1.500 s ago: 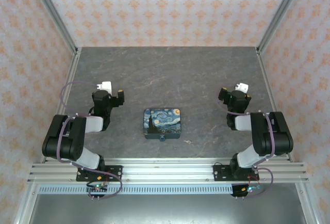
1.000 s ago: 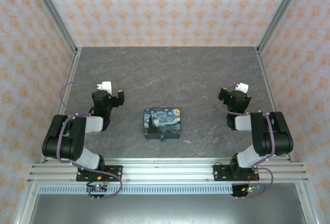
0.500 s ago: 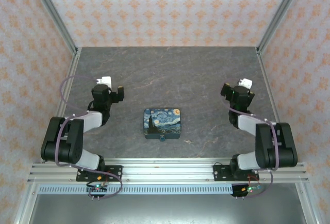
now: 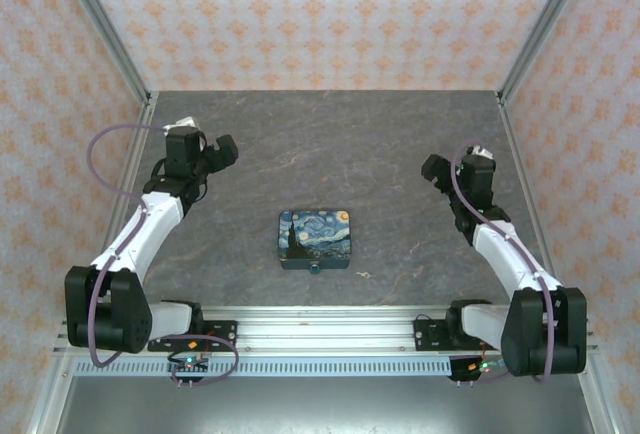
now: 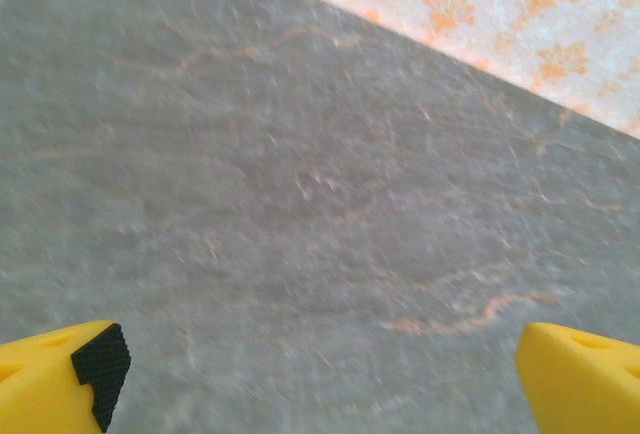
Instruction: Unlock a padlock with a key
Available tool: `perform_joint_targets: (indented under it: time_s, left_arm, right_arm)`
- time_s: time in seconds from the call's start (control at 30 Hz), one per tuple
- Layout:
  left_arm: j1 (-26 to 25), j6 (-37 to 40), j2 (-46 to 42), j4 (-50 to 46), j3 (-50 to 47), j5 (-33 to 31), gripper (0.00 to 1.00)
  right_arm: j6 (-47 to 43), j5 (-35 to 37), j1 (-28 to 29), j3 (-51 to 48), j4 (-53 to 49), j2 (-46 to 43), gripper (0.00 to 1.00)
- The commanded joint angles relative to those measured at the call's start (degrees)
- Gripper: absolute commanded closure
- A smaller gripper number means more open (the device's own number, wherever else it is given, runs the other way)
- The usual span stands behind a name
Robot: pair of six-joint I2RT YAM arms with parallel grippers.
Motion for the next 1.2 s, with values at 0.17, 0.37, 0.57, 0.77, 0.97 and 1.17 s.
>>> perform_joint_targets:
  time_s: [0.17,0.37,0.57,0.77,0.97,1.17]
  left_arm:
    - [-12.5,-9.8,-5.4,-13.2,-6.2,7.9,0.0]
    - [-16.7,-13.6,-12.7,-11.7,-13.6,9.9,0.0]
    - [-20.6,-15.8,-16.5,-10.7,-17.8,11.1,0.01]
    - [-24.4,-18.0,-13.8,-4.9,-20.2,11.4,0.12]
    - [-27.7,-19.0,-10.6,-0.7,-20.9,11.3,0.23]
    - [-29.1,-19.4,-7.8,2.2,-21.3,11.5,0.31]
  right_arm:
    - [10.9,-16.9,12.5,-2.2,-9.9,-1.4,0.22]
    - [16.7,-12.7,24.7,-6.1,-8.8,-4.5,0.27]
    - [20.4,-9.4,31.9,-7.8,-6.7,-4.9,0.28]
    - [21.8,-7.5,35.1,-7.0,-4.3,-1.0,0.3]
    - [23.2,-7.4,36.4,-6.3,-1.0,2.5,0.35]
    - [24.5,-8.3,36.8,-6.0,1.9,5.6,0.47]
